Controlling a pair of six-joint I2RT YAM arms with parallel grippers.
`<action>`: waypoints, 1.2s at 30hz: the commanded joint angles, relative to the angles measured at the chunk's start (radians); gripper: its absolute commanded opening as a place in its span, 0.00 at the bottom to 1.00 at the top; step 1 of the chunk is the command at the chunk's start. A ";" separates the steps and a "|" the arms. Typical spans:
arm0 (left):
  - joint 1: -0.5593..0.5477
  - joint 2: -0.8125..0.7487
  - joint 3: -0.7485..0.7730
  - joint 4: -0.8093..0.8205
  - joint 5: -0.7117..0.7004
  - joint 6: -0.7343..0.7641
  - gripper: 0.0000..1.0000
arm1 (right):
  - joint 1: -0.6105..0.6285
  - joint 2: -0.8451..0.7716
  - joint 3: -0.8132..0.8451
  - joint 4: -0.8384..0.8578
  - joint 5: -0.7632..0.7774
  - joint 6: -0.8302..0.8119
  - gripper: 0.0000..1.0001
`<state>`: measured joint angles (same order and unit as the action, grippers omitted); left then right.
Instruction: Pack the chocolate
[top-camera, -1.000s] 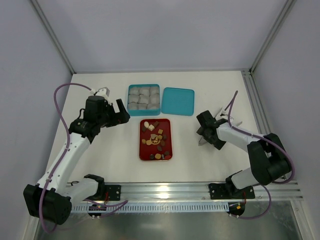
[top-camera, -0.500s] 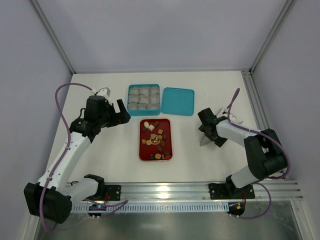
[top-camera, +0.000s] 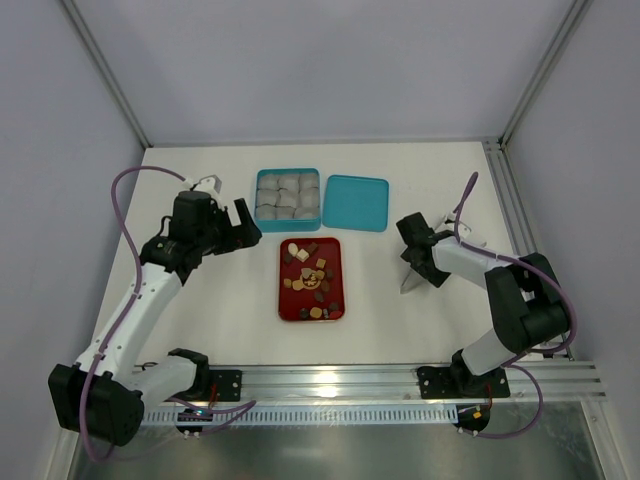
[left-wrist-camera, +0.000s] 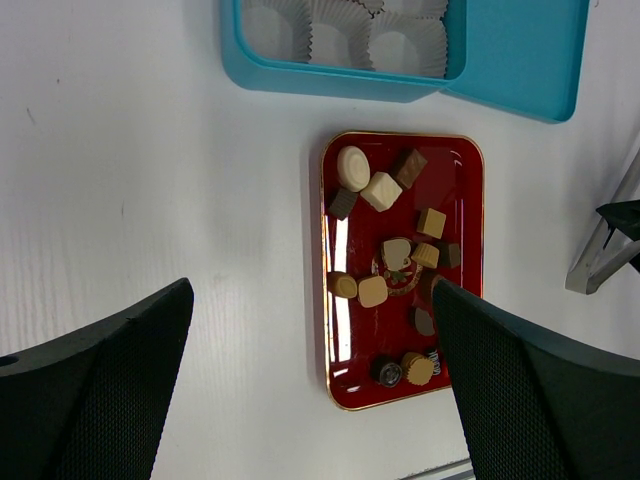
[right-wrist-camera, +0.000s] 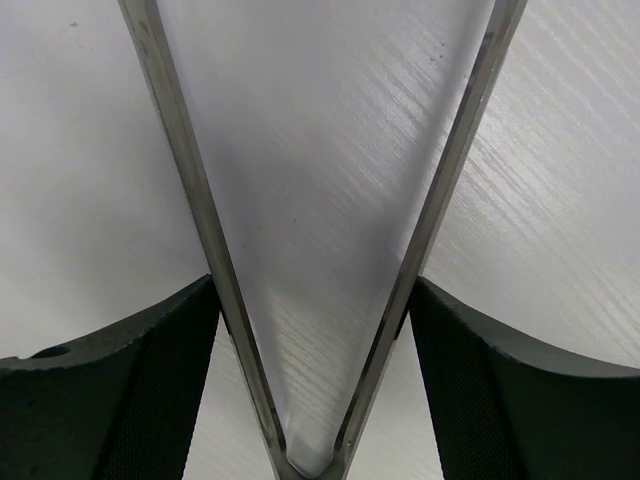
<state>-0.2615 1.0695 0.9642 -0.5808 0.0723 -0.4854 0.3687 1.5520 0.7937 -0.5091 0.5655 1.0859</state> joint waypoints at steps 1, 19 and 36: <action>0.002 0.000 -0.001 0.010 0.009 0.014 1.00 | -0.004 0.031 0.009 0.053 -0.036 0.006 0.75; 0.004 -0.002 0.002 0.010 0.011 0.014 1.00 | 0.032 -0.182 0.099 -0.035 -0.030 -0.250 0.49; 0.004 0.001 0.005 0.002 0.000 0.016 1.00 | 0.078 -0.336 0.148 -0.107 -0.217 -0.432 0.49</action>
<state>-0.2615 1.0706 0.9642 -0.5816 0.0723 -0.4854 0.4320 1.2472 0.8787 -0.5964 0.3798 0.7105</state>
